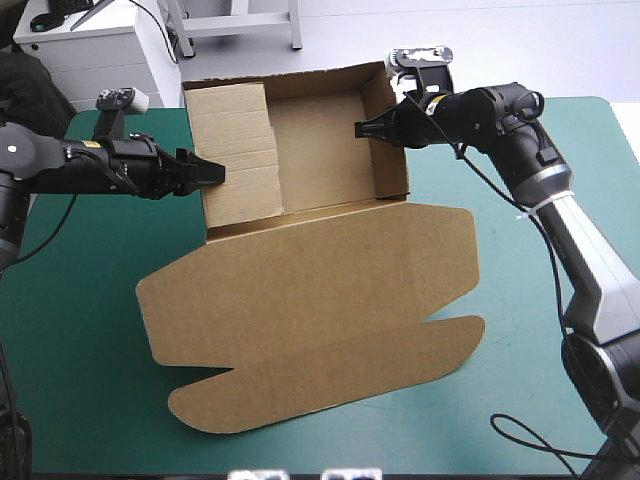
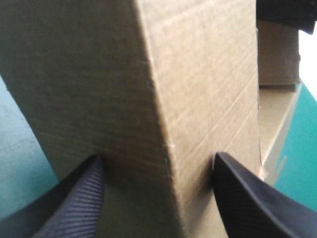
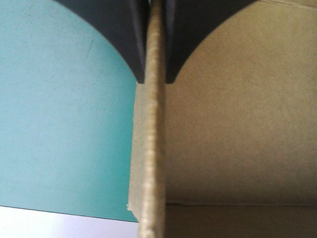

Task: Fold the box

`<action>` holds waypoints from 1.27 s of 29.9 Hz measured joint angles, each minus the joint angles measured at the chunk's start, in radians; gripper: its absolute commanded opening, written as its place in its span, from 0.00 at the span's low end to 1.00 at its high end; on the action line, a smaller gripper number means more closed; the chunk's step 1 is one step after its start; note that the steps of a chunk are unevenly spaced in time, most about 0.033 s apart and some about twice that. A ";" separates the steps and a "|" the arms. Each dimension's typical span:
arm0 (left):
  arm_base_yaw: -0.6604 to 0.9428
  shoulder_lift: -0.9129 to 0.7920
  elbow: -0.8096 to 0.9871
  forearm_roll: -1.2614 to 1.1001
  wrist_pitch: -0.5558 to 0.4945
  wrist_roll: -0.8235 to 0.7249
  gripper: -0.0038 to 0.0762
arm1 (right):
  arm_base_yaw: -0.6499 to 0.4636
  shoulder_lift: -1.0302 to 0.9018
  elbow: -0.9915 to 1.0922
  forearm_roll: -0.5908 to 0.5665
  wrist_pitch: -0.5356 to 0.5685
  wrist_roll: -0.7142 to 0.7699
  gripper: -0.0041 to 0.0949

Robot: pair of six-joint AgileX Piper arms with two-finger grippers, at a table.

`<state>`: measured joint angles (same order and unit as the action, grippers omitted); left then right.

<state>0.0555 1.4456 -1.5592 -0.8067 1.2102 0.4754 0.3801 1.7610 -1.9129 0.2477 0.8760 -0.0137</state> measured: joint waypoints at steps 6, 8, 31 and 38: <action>0.000 0.003 0.000 0.112 -0.056 -0.050 0.62 | 0.068 0.012 -0.009 -0.049 -0.046 0.023 0.03; 0.000 0.010 0.000 0.145 -0.068 -0.077 0.62 | 0.092 0.012 -0.010 -0.076 -0.050 0.033 0.03; 0.001 0.065 0.000 0.350 -0.104 -0.215 0.13 | 0.157 0.012 -0.017 -0.121 0.008 0.083 0.03; -0.017 0.073 0.000 0.320 -0.111 -0.226 0.04 | 0.158 0.011 -0.020 -0.190 0.065 0.134 0.03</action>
<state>0.0384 1.5186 -1.5592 -0.4864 1.0991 0.2489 0.5381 1.7719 -1.9329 0.0580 0.9410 0.1199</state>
